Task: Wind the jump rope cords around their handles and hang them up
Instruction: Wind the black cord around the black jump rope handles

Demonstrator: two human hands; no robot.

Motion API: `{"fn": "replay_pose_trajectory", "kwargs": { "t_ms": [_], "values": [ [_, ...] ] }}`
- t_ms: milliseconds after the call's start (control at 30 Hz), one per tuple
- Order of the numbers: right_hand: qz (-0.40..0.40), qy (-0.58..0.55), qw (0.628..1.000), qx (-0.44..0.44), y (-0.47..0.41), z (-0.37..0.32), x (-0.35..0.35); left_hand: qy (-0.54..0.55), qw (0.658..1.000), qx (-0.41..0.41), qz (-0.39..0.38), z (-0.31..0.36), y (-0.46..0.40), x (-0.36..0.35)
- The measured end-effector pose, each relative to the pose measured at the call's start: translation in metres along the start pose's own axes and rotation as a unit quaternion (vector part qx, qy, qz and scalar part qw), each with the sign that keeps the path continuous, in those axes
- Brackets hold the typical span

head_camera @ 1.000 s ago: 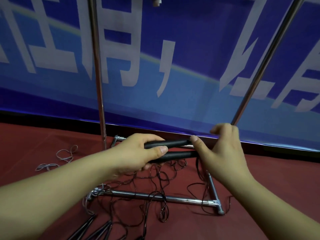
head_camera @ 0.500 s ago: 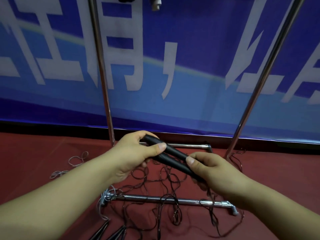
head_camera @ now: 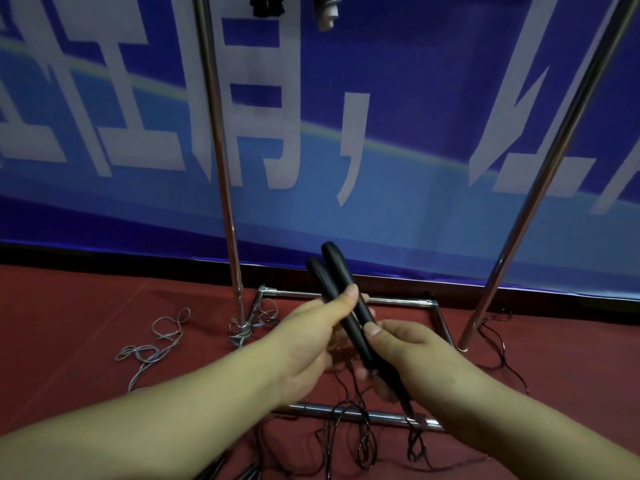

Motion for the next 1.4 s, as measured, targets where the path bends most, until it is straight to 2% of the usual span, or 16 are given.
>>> {"fn": "replay_pose_trajectory", "kwargs": {
  "t_ms": [267, 467, 567, 667, 700, 767, 833, 967, 1033, 1200, 1400],
  "values": [
    [-0.016, 0.038, 0.999, -0.022, -0.002, 0.007, -0.01, 0.038, 0.998, -0.046, 0.021, 0.003, 0.003, 0.002],
    [-0.074, 0.06, 0.995, -0.042, -0.003, 0.007, -0.01, 0.063, 0.994, -0.068, 0.064, 0.009, -0.001, 0.016],
    [-0.086, 0.204, 0.973, -0.062, -0.002, 0.013, 0.01, 0.011, 0.989, -0.089, 0.116, 0.015, -0.006, 0.036],
    [-0.097, 0.375, 0.918, -0.086, -0.001, 0.031, 0.036, -0.097, 0.967, -0.135, 0.192, 0.034, -0.008, 0.075],
    [-0.089, 0.378, 0.917, -0.092, -0.002, 0.035, 0.045, -0.141, 0.957, -0.144, 0.211, 0.04, -0.007, 0.087],
    [-0.063, 0.317, 0.941, -0.099, -0.002, 0.039, 0.059, -0.218, 0.941, -0.141, 0.219, 0.043, -0.006, 0.102],
    [-0.042, 0.246, 0.965, -0.086, -0.003, 0.038, 0.069, -0.278, 0.939, -0.115, 0.169, 0.035, -0.004, 0.098],
    [-0.024, 0.144, 0.987, -0.062, 0.0, 0.036, 0.07, -0.372, 0.927, -0.042, -0.018, 0.006, 0.005, 0.053],
    [-0.016, 0.083, 0.995, -0.049, -0.001, 0.032, 0.067, -0.377, 0.922, -0.016, -0.086, -0.005, 0.012, 0.034],
    [0.003, 0.045, 0.999, 0.006, 0.0, 0.012, 0.055, -0.342, 0.925, 0.041, -0.159, -0.014, 0.025, 0.01],
    [0.015, 0.172, 0.982, 0.082, 0.003, -0.007, 0.039, -0.329, 0.921, 0.082, -0.19, -0.017, 0.034, -0.005]
  ]
}}
Point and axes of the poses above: each hand's wrist, its own y-axis away from the middle knuckle, its own x-axis out of the back of the hand, z = x × y, the point moved 8 cm from there along -y, towards the middle knuckle, and after that the axes turned 4 degrees about -z, right-handed, at the moved point
